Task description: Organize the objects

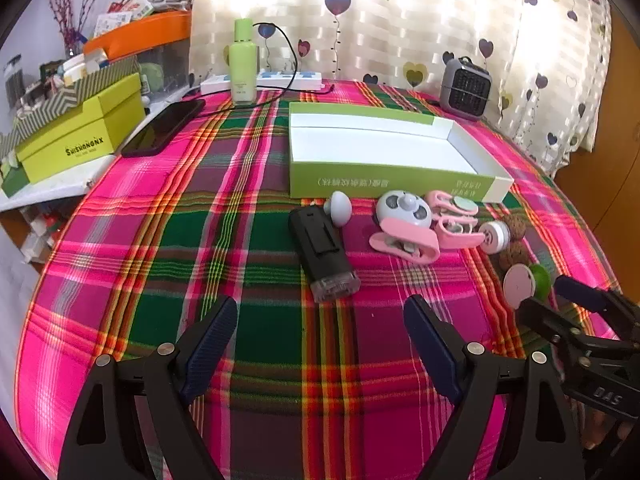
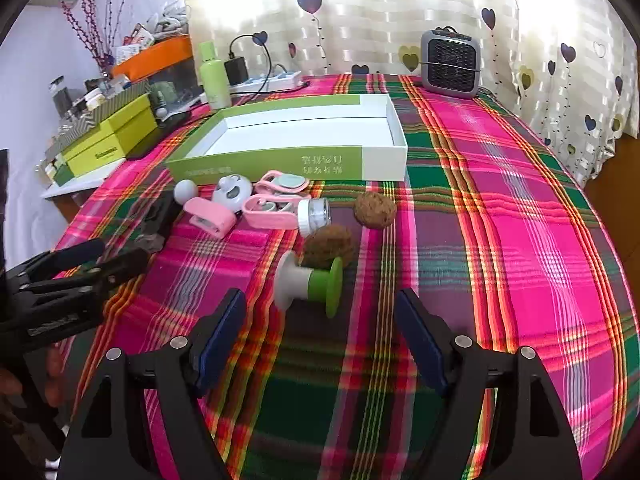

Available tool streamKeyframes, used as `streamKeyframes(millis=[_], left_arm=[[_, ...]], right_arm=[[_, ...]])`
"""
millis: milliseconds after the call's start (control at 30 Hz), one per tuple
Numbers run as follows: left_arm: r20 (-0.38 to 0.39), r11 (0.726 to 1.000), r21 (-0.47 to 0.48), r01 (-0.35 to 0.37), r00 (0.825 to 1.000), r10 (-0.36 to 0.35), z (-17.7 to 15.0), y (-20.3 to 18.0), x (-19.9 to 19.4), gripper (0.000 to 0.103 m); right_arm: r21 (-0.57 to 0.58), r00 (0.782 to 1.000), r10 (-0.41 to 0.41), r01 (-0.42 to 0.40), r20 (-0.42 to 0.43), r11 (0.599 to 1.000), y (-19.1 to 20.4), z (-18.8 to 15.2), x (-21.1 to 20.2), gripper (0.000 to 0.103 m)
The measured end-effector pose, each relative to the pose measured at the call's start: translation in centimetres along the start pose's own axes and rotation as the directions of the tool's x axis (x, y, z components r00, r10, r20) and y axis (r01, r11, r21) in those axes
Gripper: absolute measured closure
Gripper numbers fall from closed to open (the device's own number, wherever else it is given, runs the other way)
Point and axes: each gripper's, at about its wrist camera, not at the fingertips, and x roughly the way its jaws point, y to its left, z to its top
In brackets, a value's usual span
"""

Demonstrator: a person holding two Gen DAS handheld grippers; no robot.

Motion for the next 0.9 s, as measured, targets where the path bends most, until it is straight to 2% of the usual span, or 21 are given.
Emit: streamKeyframes(millis=[167, 300, 367, 533, 700, 900], left_arm=[[0.002, 0.999, -0.030, 0.013, 1.000, -0.013, 0.6, 0.9, 0.5, 0.019], [-0.010, 0.999, -0.043, 0.005, 1.000, -0.006, 1.1, 1.1, 1.3, 0.019], [-0.016, 0.999, -0.049, -0.006, 1.000, 0.005, 1.3, 1.1, 1.7, 0.024], [-0.023, 0.998, -0.045, -0.038, 0.999, 0.037, 1.6, 1.0, 2.6, 0.029], [-0.032, 0.998, -0.059, -0.026, 0.999, 0.024, 1.7, 1.2, 3.1, 0.033], [-0.039, 0.998, -0.041, -0.042, 0.998, 0.040, 1.8, 1.0, 3.3, 0.049]], right_arm=[[-0.005, 1.000, -0.012, 0.012, 0.002, 1.000, 0.1, 0.4, 0.3, 0.030], [0.017, 1.000, -0.010, 0.010, -0.015, 1.000, -0.2, 0.6, 0.8, 0.041], [0.023, 1.000, -0.013, 0.014, -0.021, 1.000, -0.3, 0.7, 1.0, 0.044], [0.030, 1.000, -0.009, 0.010, -0.021, 1.000, -0.5, 0.7, 1.1, 0.049], [0.026, 1.000, -0.005, 0.005, -0.014, 1.000, -0.3, 0.8, 1.1, 0.057], [0.020, 1.000, 0.006, -0.006, -0.022, 1.000, -0.1, 0.7, 1.3, 0.064]])
